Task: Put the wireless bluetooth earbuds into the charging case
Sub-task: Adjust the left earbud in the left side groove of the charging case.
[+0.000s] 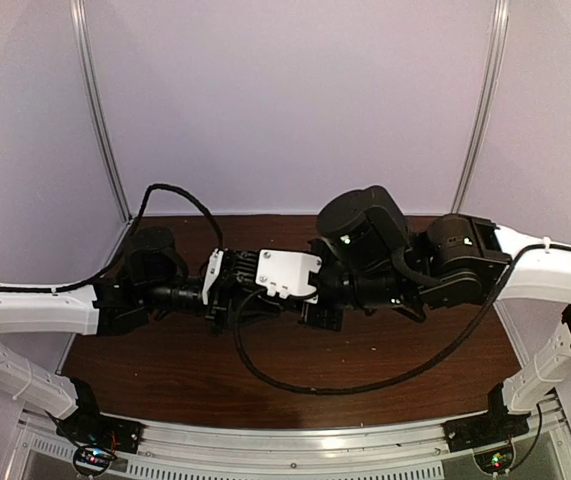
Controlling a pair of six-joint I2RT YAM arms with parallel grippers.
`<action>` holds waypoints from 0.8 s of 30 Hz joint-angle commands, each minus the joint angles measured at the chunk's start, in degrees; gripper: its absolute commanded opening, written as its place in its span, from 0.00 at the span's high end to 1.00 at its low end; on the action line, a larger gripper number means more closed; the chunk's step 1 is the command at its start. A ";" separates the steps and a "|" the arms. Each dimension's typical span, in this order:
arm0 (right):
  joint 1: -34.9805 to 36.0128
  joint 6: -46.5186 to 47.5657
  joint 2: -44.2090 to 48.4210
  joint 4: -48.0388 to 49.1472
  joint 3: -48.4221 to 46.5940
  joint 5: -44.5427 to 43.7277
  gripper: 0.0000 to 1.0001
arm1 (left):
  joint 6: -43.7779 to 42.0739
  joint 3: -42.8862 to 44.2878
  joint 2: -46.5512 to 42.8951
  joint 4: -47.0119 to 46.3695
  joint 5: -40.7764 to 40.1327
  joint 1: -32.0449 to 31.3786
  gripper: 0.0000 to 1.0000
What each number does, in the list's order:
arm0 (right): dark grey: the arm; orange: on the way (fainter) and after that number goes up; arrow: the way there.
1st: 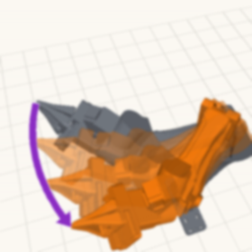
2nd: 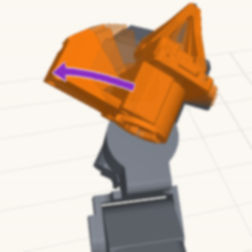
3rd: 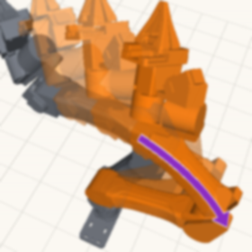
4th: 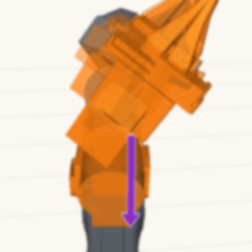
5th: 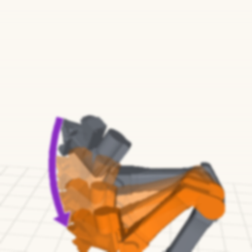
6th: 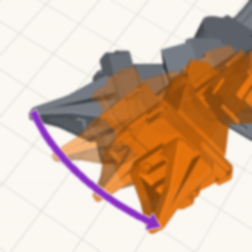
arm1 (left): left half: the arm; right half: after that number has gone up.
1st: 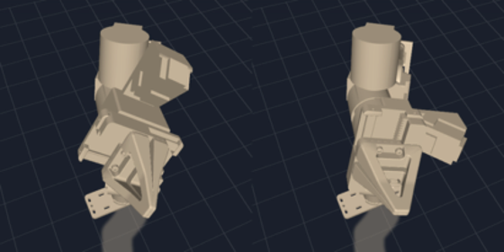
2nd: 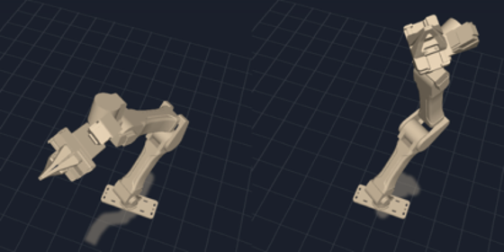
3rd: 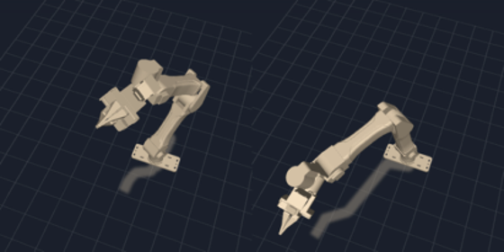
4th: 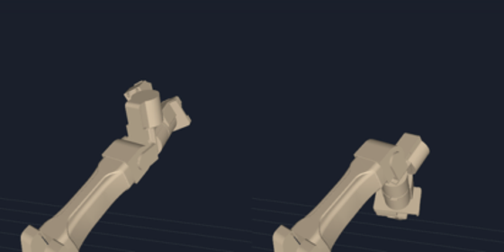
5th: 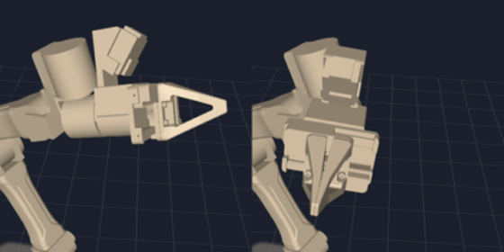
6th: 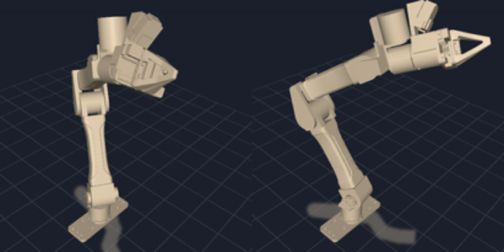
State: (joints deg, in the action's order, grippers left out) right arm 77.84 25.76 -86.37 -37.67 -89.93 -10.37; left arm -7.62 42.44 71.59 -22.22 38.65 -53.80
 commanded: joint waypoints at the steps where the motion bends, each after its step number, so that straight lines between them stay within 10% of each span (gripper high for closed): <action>1: 0.55 0.44 -0.87 -0.45 1.64 -2.96 0.77 | -1.15 1.24 -0.70 -3.57 0.75 -0.50 1.00; 24: 0.56 -1.42 3.00 3.40 0.90 4.77 0.68 | 2.00 -3.08 -2.14 -11.67 -3.55 -0.32 1.00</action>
State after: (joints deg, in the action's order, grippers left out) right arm 78.37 25.34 -87.22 -37.21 -88.90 -10.79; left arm -8.95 40.86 71.00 -24.73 36.14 -54.22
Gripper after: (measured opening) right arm 0.295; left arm 0.233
